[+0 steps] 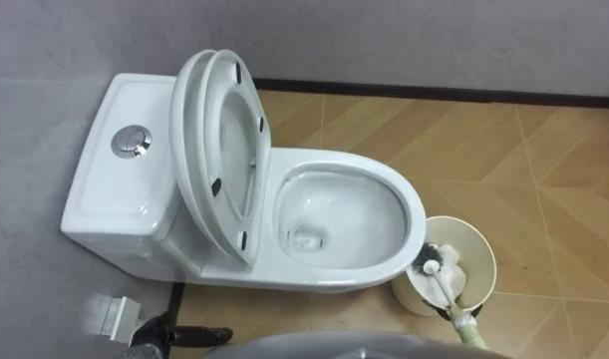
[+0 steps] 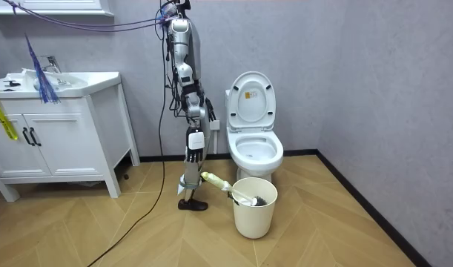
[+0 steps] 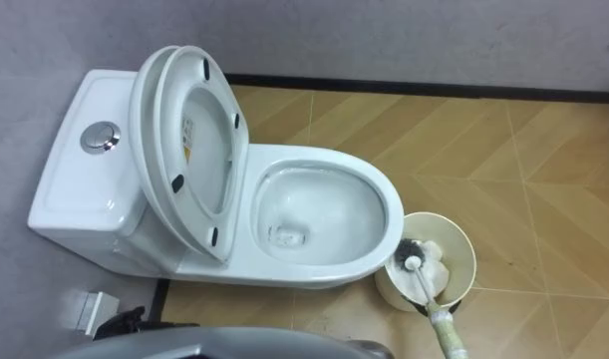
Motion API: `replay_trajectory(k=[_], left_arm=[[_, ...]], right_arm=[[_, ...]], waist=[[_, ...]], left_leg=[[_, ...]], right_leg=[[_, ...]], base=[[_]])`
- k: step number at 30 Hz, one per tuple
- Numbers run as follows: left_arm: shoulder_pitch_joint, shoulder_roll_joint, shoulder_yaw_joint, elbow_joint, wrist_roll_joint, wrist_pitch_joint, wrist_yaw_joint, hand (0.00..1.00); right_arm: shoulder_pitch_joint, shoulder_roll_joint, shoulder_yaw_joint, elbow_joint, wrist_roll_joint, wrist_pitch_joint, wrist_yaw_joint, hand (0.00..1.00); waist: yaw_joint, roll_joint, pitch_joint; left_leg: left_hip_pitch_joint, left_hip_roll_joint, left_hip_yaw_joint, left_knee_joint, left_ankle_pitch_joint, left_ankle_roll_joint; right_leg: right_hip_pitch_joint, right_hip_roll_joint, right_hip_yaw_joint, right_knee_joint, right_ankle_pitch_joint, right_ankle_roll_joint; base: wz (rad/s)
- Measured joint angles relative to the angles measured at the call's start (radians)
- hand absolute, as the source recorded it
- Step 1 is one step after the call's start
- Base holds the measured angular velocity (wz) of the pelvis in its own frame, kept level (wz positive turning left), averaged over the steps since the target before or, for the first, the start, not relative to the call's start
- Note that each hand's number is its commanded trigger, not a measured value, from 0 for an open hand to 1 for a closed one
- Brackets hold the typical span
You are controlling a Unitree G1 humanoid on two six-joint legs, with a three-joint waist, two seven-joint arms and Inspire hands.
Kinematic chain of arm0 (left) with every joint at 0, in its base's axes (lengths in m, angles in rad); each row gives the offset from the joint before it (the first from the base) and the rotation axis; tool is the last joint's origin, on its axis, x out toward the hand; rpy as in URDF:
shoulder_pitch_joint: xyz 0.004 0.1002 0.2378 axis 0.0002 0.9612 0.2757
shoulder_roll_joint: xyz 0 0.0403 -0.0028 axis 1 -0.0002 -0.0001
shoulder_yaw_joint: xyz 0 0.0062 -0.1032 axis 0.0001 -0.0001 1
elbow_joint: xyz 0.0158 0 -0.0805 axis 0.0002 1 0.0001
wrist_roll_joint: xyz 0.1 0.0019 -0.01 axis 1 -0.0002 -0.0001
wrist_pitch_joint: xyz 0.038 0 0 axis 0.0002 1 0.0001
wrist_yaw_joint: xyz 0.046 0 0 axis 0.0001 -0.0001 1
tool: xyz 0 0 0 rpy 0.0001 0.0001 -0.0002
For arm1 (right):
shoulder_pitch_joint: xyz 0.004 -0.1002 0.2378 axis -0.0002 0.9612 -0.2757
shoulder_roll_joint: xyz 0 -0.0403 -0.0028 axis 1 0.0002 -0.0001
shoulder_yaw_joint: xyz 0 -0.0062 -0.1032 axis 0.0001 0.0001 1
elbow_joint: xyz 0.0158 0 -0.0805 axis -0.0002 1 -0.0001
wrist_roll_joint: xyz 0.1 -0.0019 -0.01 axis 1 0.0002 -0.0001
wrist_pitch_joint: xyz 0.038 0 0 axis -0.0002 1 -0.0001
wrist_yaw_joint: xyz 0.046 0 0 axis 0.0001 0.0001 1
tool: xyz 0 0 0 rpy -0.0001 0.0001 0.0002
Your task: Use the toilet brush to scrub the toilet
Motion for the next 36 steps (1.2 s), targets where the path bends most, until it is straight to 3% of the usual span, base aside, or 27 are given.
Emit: replay_trajectory(k=[15,21,29,32,36], left_arm=[[0.014,0.000,-0.002,-0.023,0.004,0.000,0.007,0.00],[0.031,-0.004,-0.023,-0.065,0.015,-0.005,0.024,0.00],[0.034,-0.004,-0.022,-0.058,0.019,-0.056,0.040,0.00],[0.038,-0.003,-0.020,-0.058,0.047,-0.068,0.051,0.00],[0.052,0.003,-0.015,-0.056,0.087,-0.083,0.063,0.00]], right_arm=[[0.004,0.000,0.000,-0.012,-0.012,-0.007,-0.003,0.00],[0.012,-0.001,-0.001,-0.055,-0.013,-0.012,-0.074,0.00],[0.012,-0.002,-0.037,-0.101,0.039,-0.099,-0.255,0.00],[0.000,-0.003,-0.052,-0.157,0.104,-0.170,-0.326,0.00],[-0.032,-0.002,-0.086,-0.159,0.113,-0.220,-0.384,0.00]], waist=[[-0.004,0.005,-0.0010],[-0.003,0.011,0.0004],[0.002,0.013,0.0027],[0.002,0.017,0.0015],[-0.002,0.018,0.0025]], left_leg=[[-0.003,0.000,-0.002,-0.001,0.000,-0.001],[-0.004,0.000,-0.003,-0.001,-0.002,-0.002],[-0.023,0.000,0.001,0.002,-0.002,-0.001],[-0.038,0.000,-0.003,0.005,-0.002,-0.001],[-0.057,-0.001,-0.014,0.021,-0.002,-0.001]], right_leg=[[0.006,0.002,0.001,-0.012,0.000,0.000],[0.007,0.003,0.003,-0.013,0.000,0.000],[-0.017,0.003,0.011,-0.013,0.000,-0.001],[-0.026,0.004,0.008,-0.014,0.000,-0.001],[-0.035,0.003,-0.002,-0.013,0.001,-0.003]], base=[[0.00],[0.01],[-0.01],[0.05],[0.08]])
